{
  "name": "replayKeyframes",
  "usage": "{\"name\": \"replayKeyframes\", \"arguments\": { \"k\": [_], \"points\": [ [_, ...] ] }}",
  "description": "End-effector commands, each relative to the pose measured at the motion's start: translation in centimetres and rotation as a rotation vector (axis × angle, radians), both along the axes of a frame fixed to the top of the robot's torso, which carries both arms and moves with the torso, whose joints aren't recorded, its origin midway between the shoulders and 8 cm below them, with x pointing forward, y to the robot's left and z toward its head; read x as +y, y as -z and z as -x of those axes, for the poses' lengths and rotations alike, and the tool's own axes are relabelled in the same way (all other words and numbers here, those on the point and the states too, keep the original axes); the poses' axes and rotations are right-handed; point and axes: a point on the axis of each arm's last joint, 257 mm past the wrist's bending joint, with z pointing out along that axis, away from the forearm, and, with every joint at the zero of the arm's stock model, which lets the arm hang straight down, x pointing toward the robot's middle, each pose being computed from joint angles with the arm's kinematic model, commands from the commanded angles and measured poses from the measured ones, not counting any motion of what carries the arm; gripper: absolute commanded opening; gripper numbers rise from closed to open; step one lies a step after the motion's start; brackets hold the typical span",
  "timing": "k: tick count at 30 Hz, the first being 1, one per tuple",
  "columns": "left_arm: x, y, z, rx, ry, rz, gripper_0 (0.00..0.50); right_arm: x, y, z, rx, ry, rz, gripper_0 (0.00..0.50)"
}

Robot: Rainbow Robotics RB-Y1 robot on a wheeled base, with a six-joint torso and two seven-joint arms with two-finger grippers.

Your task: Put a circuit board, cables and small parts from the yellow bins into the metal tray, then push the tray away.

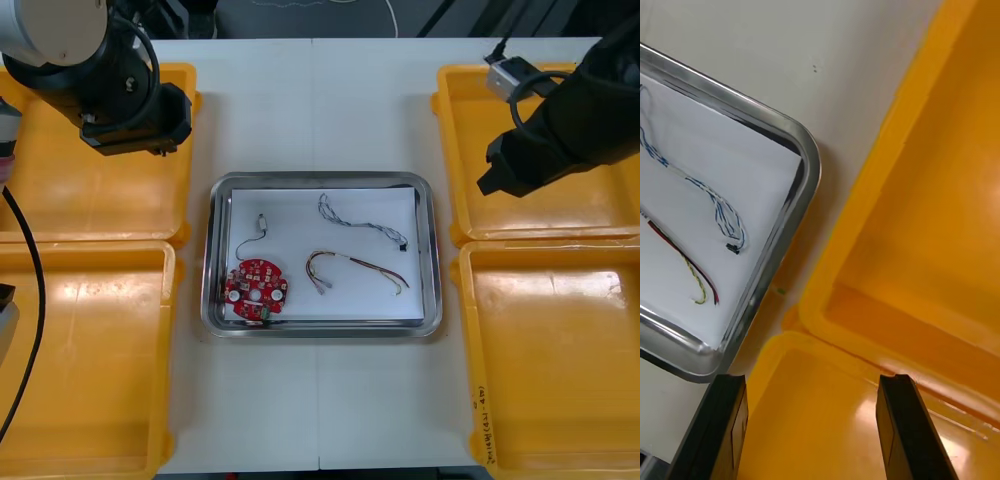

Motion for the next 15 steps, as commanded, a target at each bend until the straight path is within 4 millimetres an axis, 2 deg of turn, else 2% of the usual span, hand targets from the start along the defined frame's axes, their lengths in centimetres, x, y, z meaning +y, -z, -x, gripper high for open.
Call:
{"name": "replayKeyframes", "arguments": {
  "k": [1,6,15],
  "points": [
    [-4.0,-2.0,0.1,-0.038,0.038,0.032,0.0,-3.7,0.2,1.2,-0.01,0.138,-0.028,0.5],
    [-5.6,-1.0,0.6,-0.018,0.062,0.026,0.0,-4.9,1.0,1.7,0.02,0.235,-0.092,0.5],
    [-8.8,1.1,1.7,0.017,0.093,0.012,0.0,-8.3,4.3,3.3,0.081,0.386,-0.165,0.5]
  ]
}}
